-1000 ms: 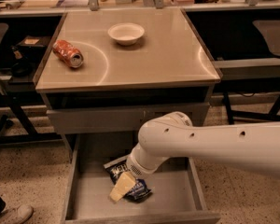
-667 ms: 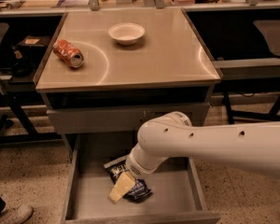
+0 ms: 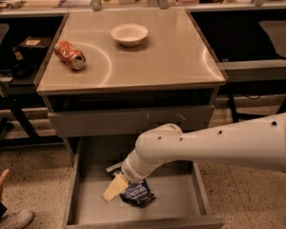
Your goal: Pick blue chip bag from middle drawer and place on counter
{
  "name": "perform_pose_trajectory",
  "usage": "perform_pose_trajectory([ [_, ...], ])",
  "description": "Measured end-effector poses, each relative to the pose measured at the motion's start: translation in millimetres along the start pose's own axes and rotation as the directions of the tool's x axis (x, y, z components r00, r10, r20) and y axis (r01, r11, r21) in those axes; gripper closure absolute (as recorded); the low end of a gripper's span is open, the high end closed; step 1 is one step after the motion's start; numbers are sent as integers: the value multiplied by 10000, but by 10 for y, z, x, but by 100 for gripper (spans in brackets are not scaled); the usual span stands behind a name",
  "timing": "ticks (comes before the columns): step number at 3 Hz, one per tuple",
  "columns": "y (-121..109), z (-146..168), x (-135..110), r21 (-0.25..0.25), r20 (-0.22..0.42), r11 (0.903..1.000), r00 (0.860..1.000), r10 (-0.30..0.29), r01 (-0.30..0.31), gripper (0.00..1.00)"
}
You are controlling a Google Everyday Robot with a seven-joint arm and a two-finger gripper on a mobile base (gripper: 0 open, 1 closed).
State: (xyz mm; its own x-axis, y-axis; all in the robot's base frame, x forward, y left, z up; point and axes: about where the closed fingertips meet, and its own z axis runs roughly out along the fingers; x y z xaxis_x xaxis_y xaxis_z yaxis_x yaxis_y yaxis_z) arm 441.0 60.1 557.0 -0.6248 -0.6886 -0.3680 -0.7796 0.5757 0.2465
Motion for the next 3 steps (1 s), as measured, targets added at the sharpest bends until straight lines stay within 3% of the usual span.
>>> perform_pose_trajectory([
  [1,-114,274,-102,-77,176,9999,9998,129,-128,0],
  [2,-277,542,-93,-116,-120,9980,9980,625,-627,0],
  [3,-295,577,-73,-129,-184,9974,9973,704,-707,0],
])
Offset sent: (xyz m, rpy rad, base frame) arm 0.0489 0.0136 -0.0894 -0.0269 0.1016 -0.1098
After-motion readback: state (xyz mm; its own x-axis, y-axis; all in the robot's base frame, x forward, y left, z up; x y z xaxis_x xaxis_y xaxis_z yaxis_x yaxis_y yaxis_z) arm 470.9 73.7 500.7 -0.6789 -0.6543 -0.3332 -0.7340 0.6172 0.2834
